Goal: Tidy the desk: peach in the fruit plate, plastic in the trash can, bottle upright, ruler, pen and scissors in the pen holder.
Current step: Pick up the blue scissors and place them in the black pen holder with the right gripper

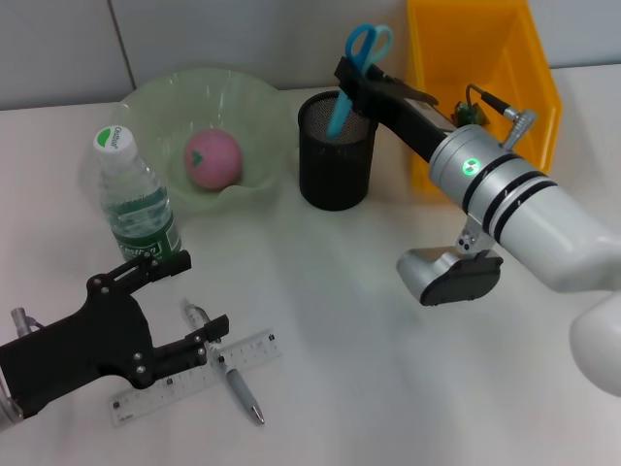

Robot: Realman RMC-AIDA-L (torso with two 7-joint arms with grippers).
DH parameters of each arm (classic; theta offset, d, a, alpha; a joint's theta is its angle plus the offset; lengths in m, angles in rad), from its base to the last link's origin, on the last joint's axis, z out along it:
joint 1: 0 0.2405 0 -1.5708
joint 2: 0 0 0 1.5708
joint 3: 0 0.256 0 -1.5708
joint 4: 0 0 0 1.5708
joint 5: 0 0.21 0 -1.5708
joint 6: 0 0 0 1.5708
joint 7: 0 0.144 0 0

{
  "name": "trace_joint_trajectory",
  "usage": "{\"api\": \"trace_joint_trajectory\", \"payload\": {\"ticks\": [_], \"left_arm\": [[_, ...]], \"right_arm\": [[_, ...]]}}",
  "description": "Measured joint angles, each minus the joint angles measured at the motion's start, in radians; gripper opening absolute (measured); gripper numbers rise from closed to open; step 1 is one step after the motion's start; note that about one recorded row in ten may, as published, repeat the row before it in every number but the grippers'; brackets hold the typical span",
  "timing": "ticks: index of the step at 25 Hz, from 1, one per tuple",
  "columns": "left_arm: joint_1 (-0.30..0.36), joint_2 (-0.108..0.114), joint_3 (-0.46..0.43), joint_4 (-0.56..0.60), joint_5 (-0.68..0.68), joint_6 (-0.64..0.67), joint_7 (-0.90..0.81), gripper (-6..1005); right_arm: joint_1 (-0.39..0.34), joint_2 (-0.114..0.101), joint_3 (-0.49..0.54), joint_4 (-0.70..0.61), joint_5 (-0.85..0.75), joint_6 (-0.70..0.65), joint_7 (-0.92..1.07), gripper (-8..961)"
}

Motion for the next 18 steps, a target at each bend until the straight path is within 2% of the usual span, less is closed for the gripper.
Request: {"api": "trace_joint_trajectory", "payload": {"ticks": [4, 10, 18], "left_arm": [[0.000, 0.000, 0.000, 0.003, 0.000, 0.000, 0.003, 829], [0.000, 0.000, 0.000, 0.005, -0.003, 0.000, 0.004, 828], [0.000, 0.000, 0.000, 0.006, -0.011, 0.003, 0.004, 829]], "right_arm": [[0.002, 0.000, -0.033, -0.016, 0.117, 0.006, -0.074, 400], [-0.001, 0.000, -0.061, -0.021, 0.157, 0.017, -0.093, 564], [-0.016, 0.000, -0.079, -0.032, 0.161, 0.040, -0.099, 566]]}}
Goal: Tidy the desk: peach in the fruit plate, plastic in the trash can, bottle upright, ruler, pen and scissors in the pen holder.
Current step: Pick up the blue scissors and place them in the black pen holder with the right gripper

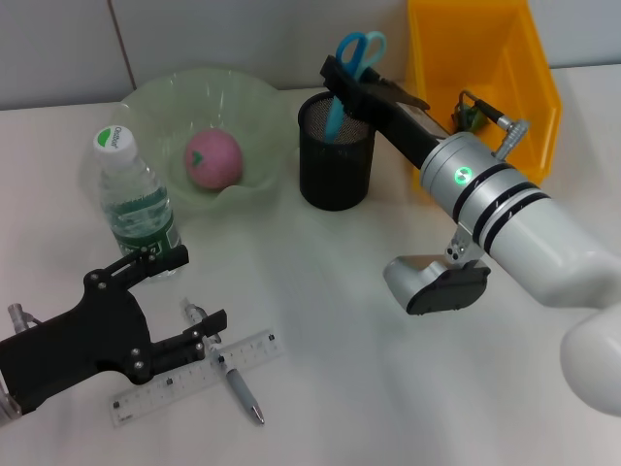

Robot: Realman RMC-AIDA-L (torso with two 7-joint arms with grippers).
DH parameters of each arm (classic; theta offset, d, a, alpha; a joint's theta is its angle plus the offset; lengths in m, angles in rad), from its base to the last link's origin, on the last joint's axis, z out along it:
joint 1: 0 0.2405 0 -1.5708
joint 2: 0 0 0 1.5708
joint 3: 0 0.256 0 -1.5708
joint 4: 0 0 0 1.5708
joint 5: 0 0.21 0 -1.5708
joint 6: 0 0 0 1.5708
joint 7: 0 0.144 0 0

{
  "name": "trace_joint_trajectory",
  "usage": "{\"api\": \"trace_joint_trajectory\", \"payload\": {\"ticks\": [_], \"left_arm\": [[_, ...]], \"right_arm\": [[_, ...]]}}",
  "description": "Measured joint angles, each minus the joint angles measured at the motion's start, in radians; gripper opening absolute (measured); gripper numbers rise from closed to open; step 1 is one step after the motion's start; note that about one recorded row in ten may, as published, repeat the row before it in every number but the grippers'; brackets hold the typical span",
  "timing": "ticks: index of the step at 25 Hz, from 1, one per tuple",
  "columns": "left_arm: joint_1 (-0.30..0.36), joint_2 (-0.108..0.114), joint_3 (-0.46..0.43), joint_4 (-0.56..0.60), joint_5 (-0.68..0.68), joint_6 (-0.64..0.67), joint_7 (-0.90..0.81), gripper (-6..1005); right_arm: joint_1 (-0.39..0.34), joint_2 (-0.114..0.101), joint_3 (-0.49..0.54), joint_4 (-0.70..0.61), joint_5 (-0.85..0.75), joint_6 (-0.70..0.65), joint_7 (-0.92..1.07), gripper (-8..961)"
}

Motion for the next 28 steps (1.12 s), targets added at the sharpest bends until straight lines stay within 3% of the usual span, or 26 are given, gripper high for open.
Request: {"api": "trace_joint_trajectory", "payload": {"ticks": [8, 22, 28], "left_arm": [[0.007, 0.000, 0.000, 0.000, -0.001, 0.000, 0.028, 829], [0.013, 0.002, 0.000, -0.001, -0.014, 0.001, 0.050, 829], [0.016, 0.003, -0.001, 0.000, -0.022, 0.004, 0.047, 829]], "right_arm": [[0.008, 0.000, -0.124, -0.037, 0.320, 0.077, -0.148, 567], [0.005, -0.007, -0.137, -0.029, 0.302, 0.088, -0.192, 569], [-0.026, -0.010, -0.121, -0.084, 0.293, 0.053, -0.201, 570]]}}
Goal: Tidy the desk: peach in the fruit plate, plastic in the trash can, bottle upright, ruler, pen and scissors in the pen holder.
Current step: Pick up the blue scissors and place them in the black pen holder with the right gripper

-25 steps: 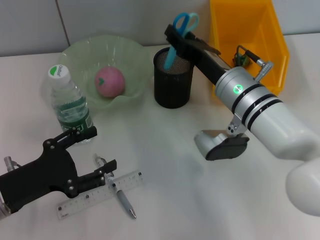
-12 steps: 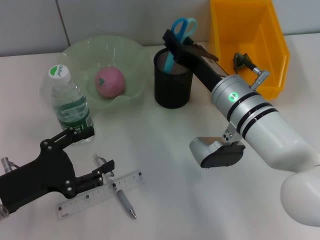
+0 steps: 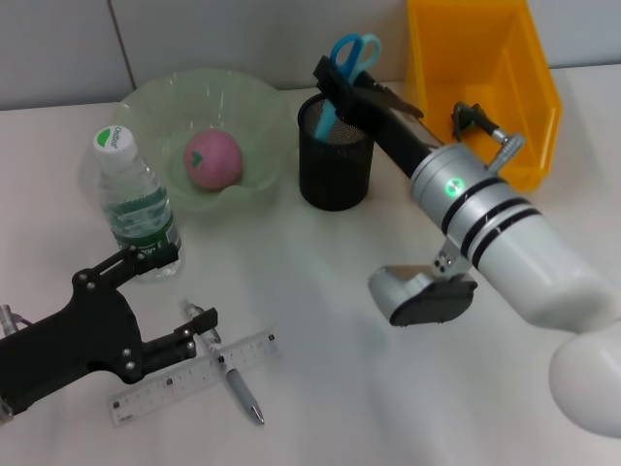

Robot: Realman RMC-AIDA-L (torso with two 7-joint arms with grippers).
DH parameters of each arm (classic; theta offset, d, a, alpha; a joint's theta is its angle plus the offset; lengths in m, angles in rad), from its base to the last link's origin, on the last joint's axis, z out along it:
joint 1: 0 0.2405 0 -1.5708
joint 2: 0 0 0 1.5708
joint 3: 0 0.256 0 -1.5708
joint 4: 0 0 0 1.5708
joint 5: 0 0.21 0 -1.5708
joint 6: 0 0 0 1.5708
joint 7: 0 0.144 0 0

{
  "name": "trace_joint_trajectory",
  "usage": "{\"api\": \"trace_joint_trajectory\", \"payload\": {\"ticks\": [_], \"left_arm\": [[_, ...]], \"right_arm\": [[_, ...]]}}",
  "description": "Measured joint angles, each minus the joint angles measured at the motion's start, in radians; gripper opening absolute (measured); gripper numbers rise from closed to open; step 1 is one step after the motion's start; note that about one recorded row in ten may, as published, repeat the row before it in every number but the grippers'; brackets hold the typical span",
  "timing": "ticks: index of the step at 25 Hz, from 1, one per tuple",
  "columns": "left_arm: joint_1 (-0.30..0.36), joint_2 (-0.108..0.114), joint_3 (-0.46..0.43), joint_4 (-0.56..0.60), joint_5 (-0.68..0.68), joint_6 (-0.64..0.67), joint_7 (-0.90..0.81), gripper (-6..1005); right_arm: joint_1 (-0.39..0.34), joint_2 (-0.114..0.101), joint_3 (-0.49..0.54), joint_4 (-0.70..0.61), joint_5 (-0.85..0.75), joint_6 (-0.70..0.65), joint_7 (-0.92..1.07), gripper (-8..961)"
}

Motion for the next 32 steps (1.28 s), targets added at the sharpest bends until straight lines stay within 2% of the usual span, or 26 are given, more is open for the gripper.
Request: {"api": "trace_joint_trajectory", "payload": {"ticks": [8, 11, 17, 26, 32], "left_arm": [[0.004, 0.002, 0.000, 0.005, -0.012, 0.005, -0.005, 828], [0.003, 0.002, 0.000, 0.004, -0.015, 0.007, -0.007, 827], [0.010, 0.001, 0.000, 0.006, -0.026, 0.021, -0.009, 827], [0.011, -0.001, 0.000, 0.004, -0.033, 0.040, -0.009, 826], [0.017, -0.001, -0.005, 0.006, -0.033, 0.053, -0.009, 826]], "right_arm": [[-0.014, 0.001, 0.023, 0.001, -0.035, -0.043, 0.027, 571], [0.000, 0.000, 0.029, 0.019, -0.036, -0.029, 0.041, 571], [-0.027, 0.002, 0.035, 0.011, -0.042, -0.010, 0.033, 571], [-0.019, 0.009, 0.017, 0.010, 0.091, 0.048, -0.083, 572], [-0.029, 0.003, -0.024, -0.018, 0.087, 0.035, -0.074, 572]]}}
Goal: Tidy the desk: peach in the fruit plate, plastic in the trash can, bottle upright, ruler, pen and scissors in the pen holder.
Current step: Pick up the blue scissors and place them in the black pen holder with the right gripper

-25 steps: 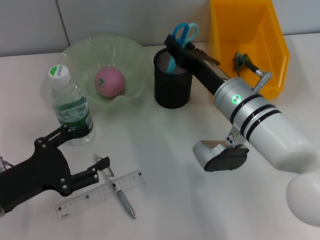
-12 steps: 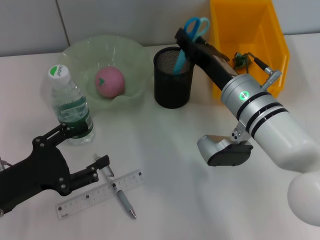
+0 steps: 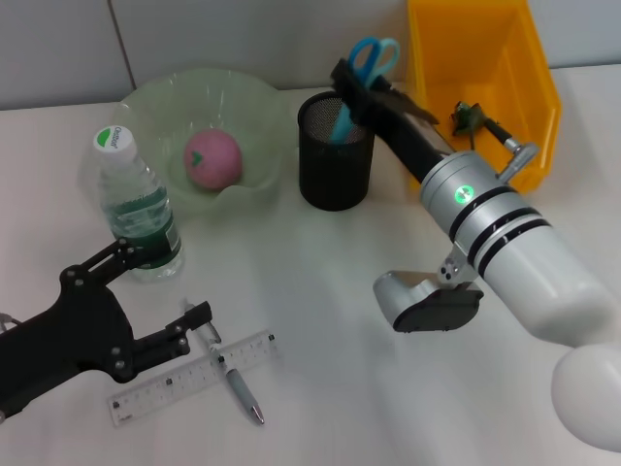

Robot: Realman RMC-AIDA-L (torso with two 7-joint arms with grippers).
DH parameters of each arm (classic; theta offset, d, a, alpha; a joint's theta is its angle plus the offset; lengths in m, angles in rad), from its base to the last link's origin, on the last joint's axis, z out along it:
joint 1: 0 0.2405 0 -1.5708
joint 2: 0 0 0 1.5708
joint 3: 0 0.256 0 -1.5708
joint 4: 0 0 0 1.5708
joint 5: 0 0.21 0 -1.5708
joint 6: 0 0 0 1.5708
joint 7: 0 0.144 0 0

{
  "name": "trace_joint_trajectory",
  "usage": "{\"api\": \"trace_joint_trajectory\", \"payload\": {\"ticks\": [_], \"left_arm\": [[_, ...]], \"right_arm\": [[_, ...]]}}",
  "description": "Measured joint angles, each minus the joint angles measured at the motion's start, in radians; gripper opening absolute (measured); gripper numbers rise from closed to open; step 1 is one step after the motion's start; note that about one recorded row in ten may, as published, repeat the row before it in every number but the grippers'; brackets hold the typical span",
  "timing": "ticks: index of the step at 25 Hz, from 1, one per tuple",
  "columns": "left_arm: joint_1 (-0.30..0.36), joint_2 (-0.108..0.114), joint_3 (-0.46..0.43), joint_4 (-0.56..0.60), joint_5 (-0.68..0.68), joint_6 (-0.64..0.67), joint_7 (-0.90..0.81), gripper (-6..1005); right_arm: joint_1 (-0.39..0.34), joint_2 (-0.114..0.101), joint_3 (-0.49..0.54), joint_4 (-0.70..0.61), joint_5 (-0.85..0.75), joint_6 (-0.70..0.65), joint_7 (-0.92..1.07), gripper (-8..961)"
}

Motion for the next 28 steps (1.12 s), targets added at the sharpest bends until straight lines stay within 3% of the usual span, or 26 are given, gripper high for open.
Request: {"api": "trace_joint_trajectory", "payload": {"ticks": [17, 28], "left_arm": [[0.005, 0.006, -0.014, 0.029, -0.015, 0.026, -0.048, 817], [0.009, 0.004, -0.015, 0.058, -0.015, 0.027, -0.067, 792]], "right_arm": [[-0.030, -0.001, 0.026, -0.050, -0.010, -0.080, -0.048, 574], [0.016, -0.002, 0.069, -0.011, -0.002, -0.087, -0.039, 574]]}}
